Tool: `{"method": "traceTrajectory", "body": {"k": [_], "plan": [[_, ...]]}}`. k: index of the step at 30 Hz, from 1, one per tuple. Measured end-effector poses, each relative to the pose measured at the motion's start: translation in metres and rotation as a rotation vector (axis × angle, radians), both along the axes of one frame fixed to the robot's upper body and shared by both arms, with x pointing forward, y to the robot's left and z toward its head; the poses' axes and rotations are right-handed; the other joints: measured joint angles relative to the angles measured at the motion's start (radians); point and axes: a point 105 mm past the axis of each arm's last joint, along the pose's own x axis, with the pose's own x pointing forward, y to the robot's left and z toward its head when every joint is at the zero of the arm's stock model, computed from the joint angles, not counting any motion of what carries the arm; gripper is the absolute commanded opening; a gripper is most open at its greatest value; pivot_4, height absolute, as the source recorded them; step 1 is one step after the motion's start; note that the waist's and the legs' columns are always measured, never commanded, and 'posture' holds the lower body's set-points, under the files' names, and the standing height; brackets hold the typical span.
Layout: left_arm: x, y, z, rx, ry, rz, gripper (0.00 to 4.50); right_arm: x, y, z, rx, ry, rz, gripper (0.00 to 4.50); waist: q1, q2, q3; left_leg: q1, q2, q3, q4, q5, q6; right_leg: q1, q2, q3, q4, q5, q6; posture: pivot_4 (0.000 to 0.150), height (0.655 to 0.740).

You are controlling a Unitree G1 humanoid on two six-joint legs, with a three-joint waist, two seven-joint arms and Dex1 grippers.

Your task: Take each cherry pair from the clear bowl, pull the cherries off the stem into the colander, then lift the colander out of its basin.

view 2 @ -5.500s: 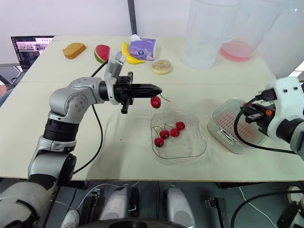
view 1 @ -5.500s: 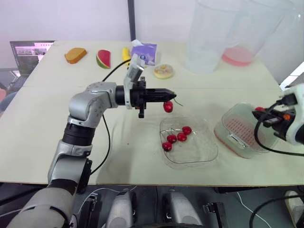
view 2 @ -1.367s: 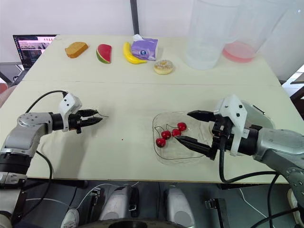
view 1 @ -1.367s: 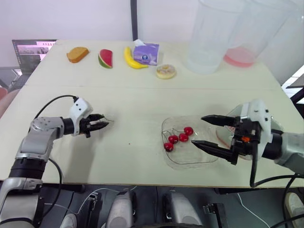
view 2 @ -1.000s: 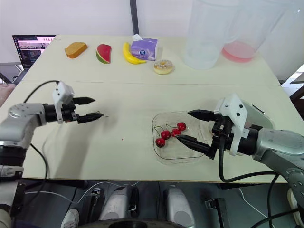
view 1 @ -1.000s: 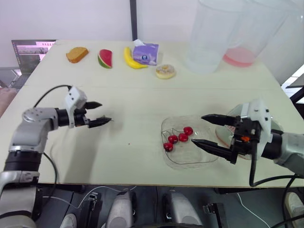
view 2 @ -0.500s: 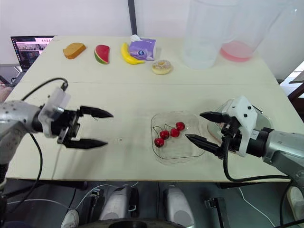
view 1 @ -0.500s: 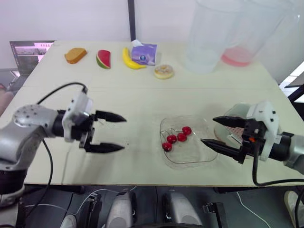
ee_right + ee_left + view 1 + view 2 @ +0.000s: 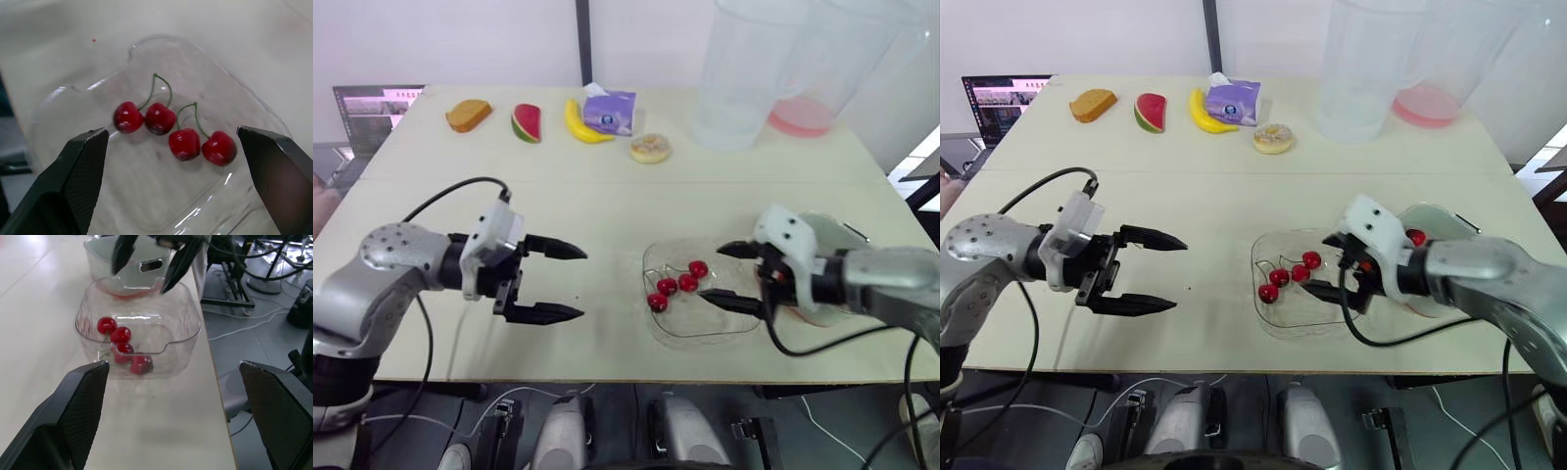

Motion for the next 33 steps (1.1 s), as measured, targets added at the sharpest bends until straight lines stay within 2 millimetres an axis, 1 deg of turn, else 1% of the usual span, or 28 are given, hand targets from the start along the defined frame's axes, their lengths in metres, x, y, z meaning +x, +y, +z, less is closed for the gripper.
{"method": "traceTrajectory", "body": {"k": [2,4,6,9,12,13,14,15,16,18,19,20,30,33], "plan": [[0.002,0.001,-0.001,0.001,0.005,0.006,4.44,0.004,0.000,-0.010,-0.094,0.032,0.027,4.50,0.008,0.000,0.000,-0.003,0.000,0.000,-0.001,0.000,0.000,-0.003,0.000,0.000,0.000,0.000,0.000,0.150,0.7400],[0.002,0.001,-0.001,0.001,0.006,0.009,4.44,0.004,0.000,-0.013,-0.107,0.046,0.034,4.50,0.008,0.000,0.000,-0.006,0.000,0.000,-0.001,0.000,0.001,-0.005,0.000,0.000,0.000,0.000,0.000,0.150,0.7400],[0.005,-0.002,-0.001,-0.006,0.000,0.009,4.44,0.011,0.006,-0.019,-0.141,0.090,0.063,4.50,-0.001,0.000,0.000,-0.006,0.000,0.001,0.001,0.000,0.001,-0.005,0.000,0.000,0.000,0.000,0.001,0.150,0.7400],[0.005,-0.005,-0.002,-0.008,-0.003,0.000,4.44,0.015,0.009,-0.030,-0.173,0.141,0.077,4.50,0.000,0.000,0.000,-0.005,0.000,0.001,0.001,0.000,0.001,-0.005,0.000,0.000,0.001,0.000,0.001,0.150,0.7400],[0.005,-0.005,-0.002,-0.008,-0.004,0.004,4.50,0.018,0.007,-0.037,-0.186,0.168,0.068,3.56,0.004,0.000,0.000,-0.005,0.000,0.001,0.001,0.000,0.001,-0.005,0.000,0.000,0.001,0.000,0.001,0.150,0.7400],[0.005,-0.005,-0.002,-0.008,-0.005,0.006,4.50,0.020,0.008,-0.036,-0.187,0.161,0.069,3.13,0.004,0.000,0.000,-0.005,0.000,0.001,0.001,0.000,0.001,-0.006,0.000,0.000,0.001,0.000,0.001,0.150,0.7400],[0.005,-0.005,-0.002,-0.008,-0.005,0.008,4.50,0.021,0.009,-0.035,-0.190,0.153,0.070,2.56,0.004,0.000,0.000,-0.005,0.000,0.001,0.001,0.000,0.001,-0.005,0.000,0.000,0.001,0.001,0.001,0.150,0.7400],[0.006,-0.005,-0.002,-0.009,-0.006,0.010,4.50,0.023,0.008,-0.033,-0.197,0.143,0.067,2.23,0.004,0.000,0.000,-0.005,0.000,0.001,0.001,0.000,0.001,-0.005,0.000,0.000,0.001,0.001,0.001,0.150,0.7400],[0.006,-0.005,-0.002,-0.009,-0.006,0.011,4.50,0.023,0.007,-0.033,-0.202,0.138,0.065,1.62,0.004,0.000,0.000,-0.005,0.000,0.001,0.001,0.000,0.001,-0.005,0.000,0.000,0.001,0.001,0.001,0.150,0.7400],[0.006,-0.005,-0.002,-0.010,-0.007,0.017,4.50,0.025,0.006,-0.033,-0.213,0.130,0.058,0.75,0.004,0.000,0.000,-0.005,0.000,0.001,0.001,0.000,0.001,-0.005,0.000,0.000,0.001,0.001,0.001,0.150,0.7400],[0.007,-0.005,-0.002,-0.010,-0.008,0.020,4.50,0.025,0.005,-0.033,-0.217,0.127,0.056,0.22,0.004,0.000,0.000,-0.005,0.000,0.001,0.001,0.000,0.001,-0.005,0.000,0.000,0.002,0.001,0.001,0.150,0.7400],[0.007,-0.005,-0.001,-0.010,-0.009,0.022,4.50,0.025,0.005,-0.033,-0.219,0.127,0.056,0.10,0.003,0.000,0.000,-0.005,0.000,0.001,0.001,0.000,0.001,-0.005,0.000,0.000,0.002,0.001,0.001,0.150,0.7400],[0.008,-0.005,-0.001,-0.011,-0.010,0.029,4.50,0.032,0.006,-0.035,-0.224,0.108,0.035,0.10,0.003,0.000,0.000,-0.005,0.000,0.001,0.001,0.000,0.001,-0.005,0.000,0.000,0.002,0.001,0.001,0.150,0.7400],[0.008,-0.004,-0.002,-0.010,-0.010,0.029,4.50,0.032,0.006,-0.034,-0.232,0.098,0.035,0.97,0.003,0.000,0.000,-0.005,0.000,0.001,0.001,0.000,0.000,-0.005,0.000,0.000,0.002,0.001,0.001,0.150,0.7400]]}}
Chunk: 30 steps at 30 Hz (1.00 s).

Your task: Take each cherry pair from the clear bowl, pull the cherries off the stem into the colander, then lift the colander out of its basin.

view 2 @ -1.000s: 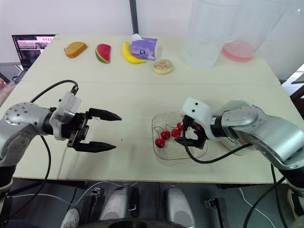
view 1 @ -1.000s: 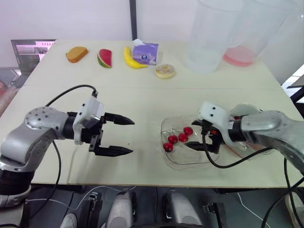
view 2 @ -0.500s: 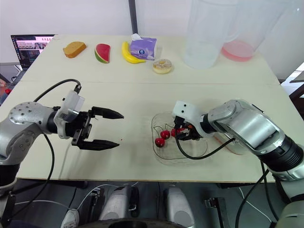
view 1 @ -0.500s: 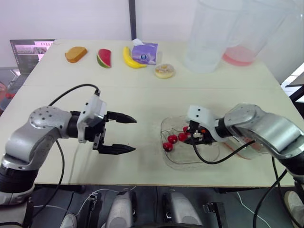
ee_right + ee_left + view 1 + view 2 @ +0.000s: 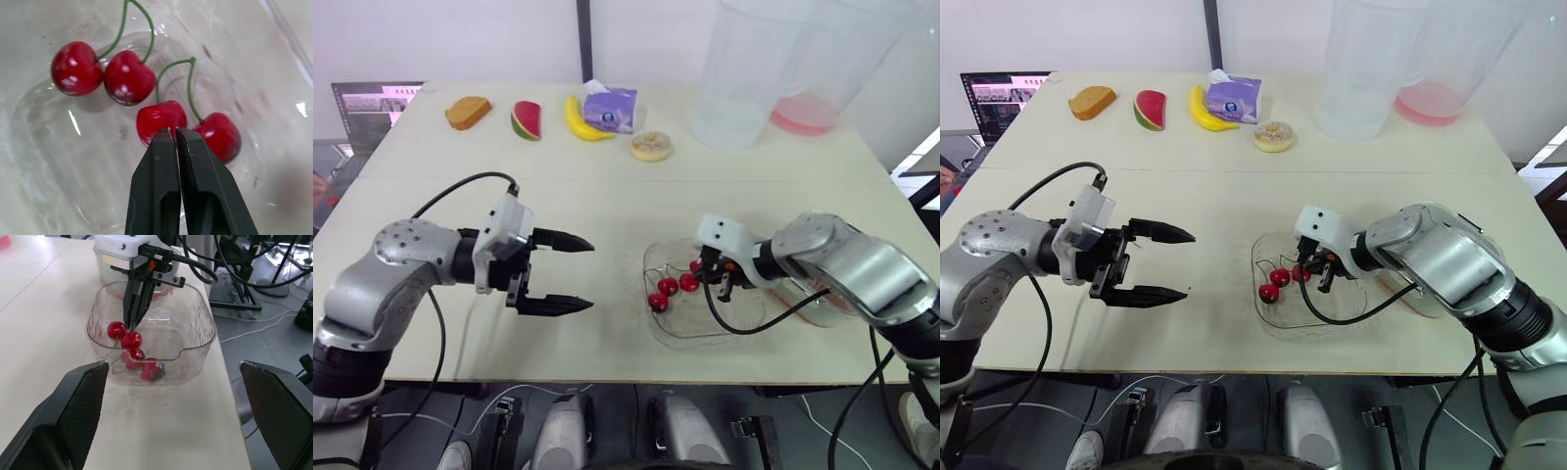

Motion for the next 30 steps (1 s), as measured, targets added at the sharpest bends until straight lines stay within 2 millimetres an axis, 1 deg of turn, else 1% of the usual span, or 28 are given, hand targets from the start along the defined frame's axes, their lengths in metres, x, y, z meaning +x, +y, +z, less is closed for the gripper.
{"method": "traceTrajectory", "body": {"k": [1,2,3,6,8,10,14,18,27,30], "plan": [[0.000,0.000,0.000,0.000,0.000,0.000,4.50,-0.001,0.000,0.001,-0.002,-0.003,0.004,1.50,0.000,0.000,0.000,0.000,0.000,0.000,0.000,0.000,0.000,0.000,0.000,0.000,0.000,0.000,0.000,0.150,0.7400],[0.000,0.000,-0.001,0.001,0.002,0.001,4.50,-0.002,0.001,0.003,-0.003,-0.008,0.009,1.88,0.001,0.000,0.000,0.000,0.000,0.000,0.000,0.000,0.000,0.000,0.000,0.000,0.000,0.000,0.000,0.150,0.7400],[0.000,0.000,-0.001,0.002,0.002,0.001,4.50,-0.003,0.001,0.005,0.000,-0.014,0.011,2.46,0.001,0.000,0.000,0.000,0.000,0.000,0.000,0.000,0.000,0.000,0.000,0.000,0.000,0.000,0.000,0.150,0.7400],[0.000,0.000,-0.001,0.004,0.001,0.003,4.50,-0.003,0.003,0.009,0.015,-0.026,0.008,2.46,0.000,0.000,0.000,0.000,0.000,0.000,0.000,0.000,0.000,0.000,0.000,0.000,0.000,0.000,0.000,0.150,0.7400],[0.000,0.000,-0.001,0.006,0.000,0.003,4.50,-0.004,0.005,0.005,0.021,-0.019,0.009,2.46,0.000,0.000,0.000,0.000,0.000,0.000,0.000,0.000,0.000,0.000,0.000,0.000,0.000,0.000,0.000,0.150,0.7400],[0.001,0.001,-0.002,0.007,0.002,0.004,4.50,-0.005,0.005,-0.001,0.020,-0.004,0.001,2.46,0.000,0.000,0.000,0.000,0.000,0.000,0.000,0.000,0.000,0.000,0.000,0.000,0.000,0.000,0.000,0.150,0.7400],[0.001,0.001,-0.002,0.010,0.003,0.008,4.50,-0.003,0.000,-0.006,0.009,-0.003,-0.025,2.46,0.001,0.000,0.000,0.000,0.000,0.000,0.000,0.000,0.000,0.000,0.000,0.000,0.000,0.000,0.000,0.150,0.7400],[0.002,0.001,-0.002,0.013,0.001,0.012,4.50,-0.005,0.002,-0.014,0.004,0.009,-0.025,2.46,0.000,0.000,0.000,0.000,0.000,0.000,0.000,0.000,0.000,0.000,0.000,0.000,0.000,0.000,0.000,0.150,0.7400],[0.003,0.000,-0.001,0.011,-0.004,0.008,4.50,-0.003,0.003,-0.015,-0.002,-0.014,-0.032,2.46,-0.001,0.000,0.000,0.001,0.000,0.000,0.000,0.000,0.000,0.001,0.001,0.000,0.001,0.000,0.000,0.150,0.7400],[0.003,-0.001,-0.002,0.013,0.000,0.004,4.50,-0.003,0.003,-0.016,-0.004,-0.015,-0.033,1.66,-0.001,0.000,0.000,0.001,0.000,0.000,0.000,0.000,0.000,0.001,0.001,0.000,0.001,0.000,0.000,0.150,0.7400]]}}
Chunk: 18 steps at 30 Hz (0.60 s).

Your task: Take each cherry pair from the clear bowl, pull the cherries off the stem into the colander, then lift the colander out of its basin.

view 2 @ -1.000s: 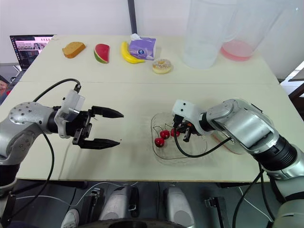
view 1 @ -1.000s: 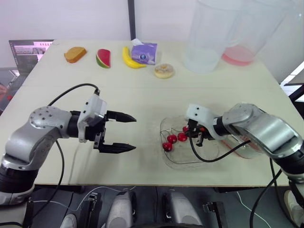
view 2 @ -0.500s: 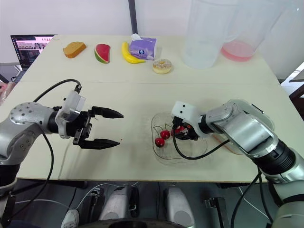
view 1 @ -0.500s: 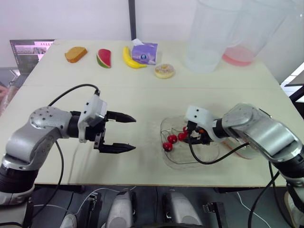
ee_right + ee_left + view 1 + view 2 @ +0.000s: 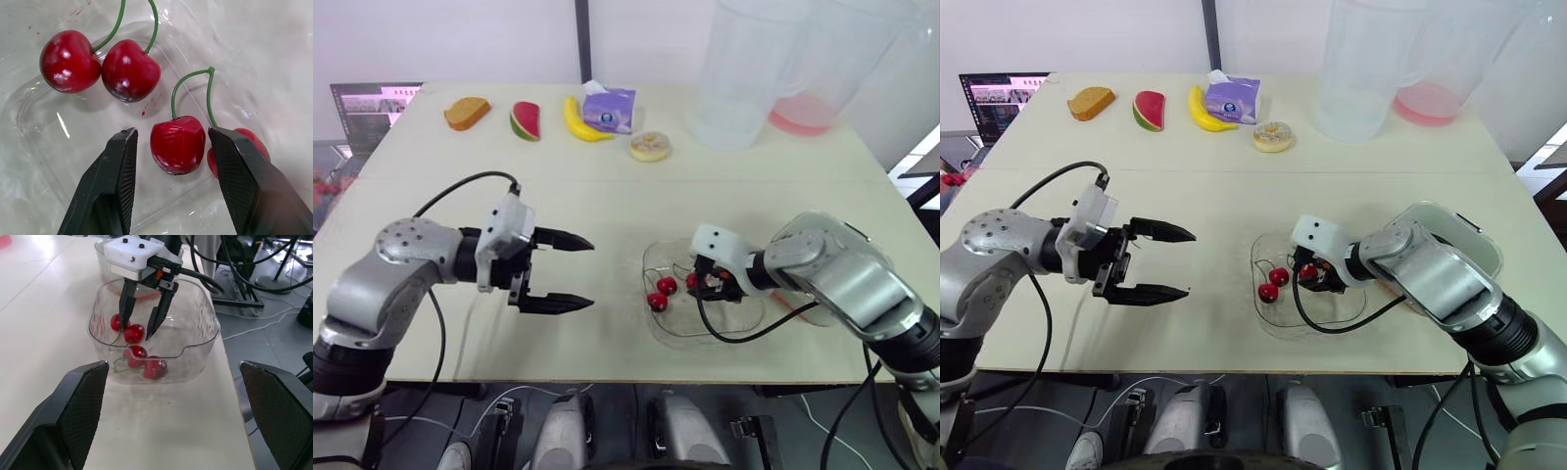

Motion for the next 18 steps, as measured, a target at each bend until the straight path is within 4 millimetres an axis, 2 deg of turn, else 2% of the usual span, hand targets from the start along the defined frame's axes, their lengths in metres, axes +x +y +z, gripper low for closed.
{"method": "traceTrajectory", "body": {"k": [3,5,11,18], "plan": [[0.000,0.000,0.000,0.000,0.000,0.001,4.50,0.000,0.002,-0.001,0.005,0.002,0.003,0.47,0.000,0.000,0.000,0.000,0.000,0.000,0.000,0.000,0.000,0.000,0.000,0.000,0.000,0.000,0.000,0.150,0.7400],[0.000,0.000,0.000,0.000,0.000,0.001,4.50,0.000,0.002,-0.001,0.006,0.002,0.003,0.23,0.000,0.000,0.000,0.000,0.000,0.000,0.000,0.000,0.000,0.000,0.000,0.000,0.000,0.000,0.000,0.150,0.7400],[0.000,0.000,0.001,0.000,-0.004,0.000,4.50,-0.002,0.004,0.005,0.019,-0.007,0.009,0.23,0.001,0.000,0.000,0.000,0.000,0.000,0.000,0.000,0.000,0.000,0.000,0.000,0.000,0.000,0.000,0.150,0.7400],[0.002,-0.001,0.001,-0.001,-0.002,0.000,4.50,-0.014,-0.004,0.039,0.063,-0.054,0.021,0.23,0.002,0.000,0.000,0.000,0.000,0.000,0.000,0.000,0.000,0.000,0.000,0.000,0.000,0.000,0.000,0.150,0.7400]]}}
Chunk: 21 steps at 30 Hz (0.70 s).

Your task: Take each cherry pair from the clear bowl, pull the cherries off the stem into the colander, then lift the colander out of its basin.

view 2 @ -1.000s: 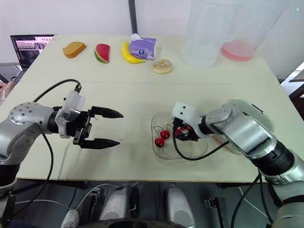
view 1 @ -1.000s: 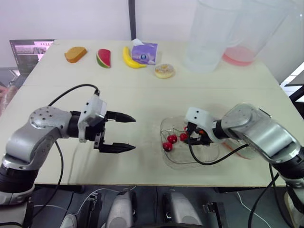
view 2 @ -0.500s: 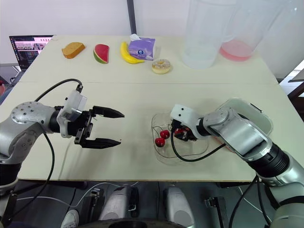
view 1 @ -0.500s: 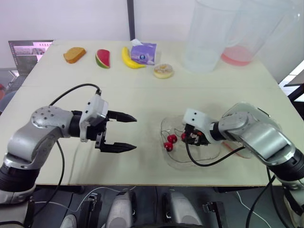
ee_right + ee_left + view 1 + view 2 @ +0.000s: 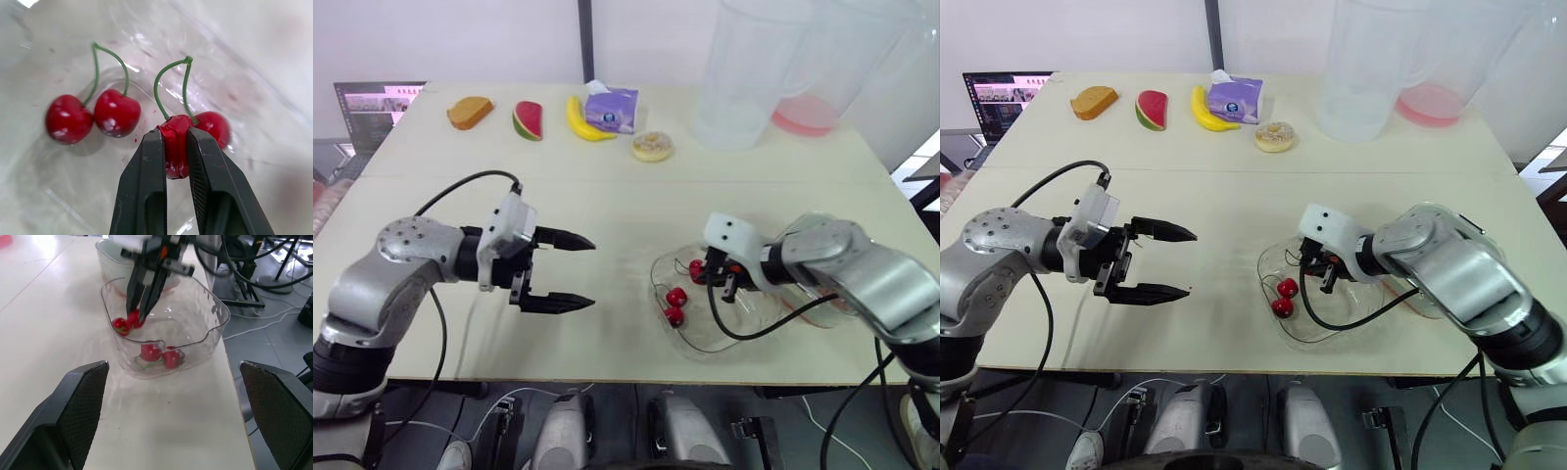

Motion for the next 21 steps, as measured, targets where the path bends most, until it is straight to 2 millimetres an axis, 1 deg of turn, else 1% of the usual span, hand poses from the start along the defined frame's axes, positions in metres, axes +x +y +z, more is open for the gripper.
{"method": "traceTrajectory", "body": {"k": [4,7,9,12,13,15,17,19,21], "plan": [[0.003,-0.002,0.003,-0.004,-0.004,-0.006,4.50,-0.019,0.003,0.012,0.086,0.055,0.049,0.23,0.001,0.000,0.000,0.000,0.000,0.000,0.000,0.000,0.000,0.000,0.000,0.000,0.000,0.000,0.000,0.150,0.7400],[0.004,-0.003,0.002,-0.011,0.003,-0.013,4.50,-0.025,0.004,0.025,0.164,0.074,0.070,0.23,0.001,0.000,0.000,0.000,0.000,0.000,0.000,0.000,0.000,0.000,0.000,0.000,0.000,0.000,0.000,0.150,0.7400],[0.007,-0.006,0.006,-0.029,0.015,-0.015,4.50,-0.031,0.007,0.036,0.257,0.096,0.106,0.23,0.001,0.000,0.000,0.000,0.000,0.000,0.000,0.000,0.000,0.000,0.001,0.000,0.000,0.000,0.000,0.150,0.7400],[0.011,-0.012,0.024,-0.091,0.056,-0.054,4.50,-0.039,0.019,0.058,0.482,0.157,0.192,0.23,0.001,0.000,0.000,0.000,0.000,-0.001,0.001,0.000,0.000,0.002,0.003,0.000,0.000,0.000,0.000,0.150,0.7400],[0.013,-0.016,0.033,-0.118,0.071,-0.078,4.50,-0.040,0.024,0.068,0.579,0.183,0.234,0.23,0.001,-0.001,0.000,0.000,0.000,-0.001,0.001,0.000,0.000,0.002,0.004,0.000,0.000,0.000,0.000,0.150,0.7400],[0.014,-0.022,0.048,-0.160,0.087,-0.128,4.50,-0.044,0.031,0.080,0.696,0.236,0.300,0.23,0.001,0.000,0.000,0.000,0.000,-0.001,0.001,0.000,0.000,0.002,0.004,0.000,0.001,0.000,0.000,0.150,0.7400],[0.018,-0.027,0.057,-0.201,0.127,-0.164,4.50,-0.046,0.038,0.083,0.794,0.313,0.344,0.23,0.001,0.000,0.000,0.000,0.000,-0.001,0.001,0.000,0.000,0.002,0.004,0.000,0.001,0.000,0.000,0.150,0.7400],[0.021,-0.033,0.065,-0.243,0.180,-0.209,4.50,-0.049,0.046,0.082,0.880,0.410,0.390,0.23,0.000,0.000,0.000,0.000,0.000,-0.001,0.001,0.000,0.000,0.001,0.004,0.000,0.001,0.000,0.000,0.150,0.7400],[0.019,-0.038,0.066,-0.247,0.231,-0.256,4.50,-0.051,0.051,0.083,0.930,0.467,0.421,0.23,-0.001,0.000,0.000,0.000,0.000,-0.001,0.001,0.000,0.000,0.001,0.004,0.001,0.001,0.000,0.000,0.150,0.7400]]}}
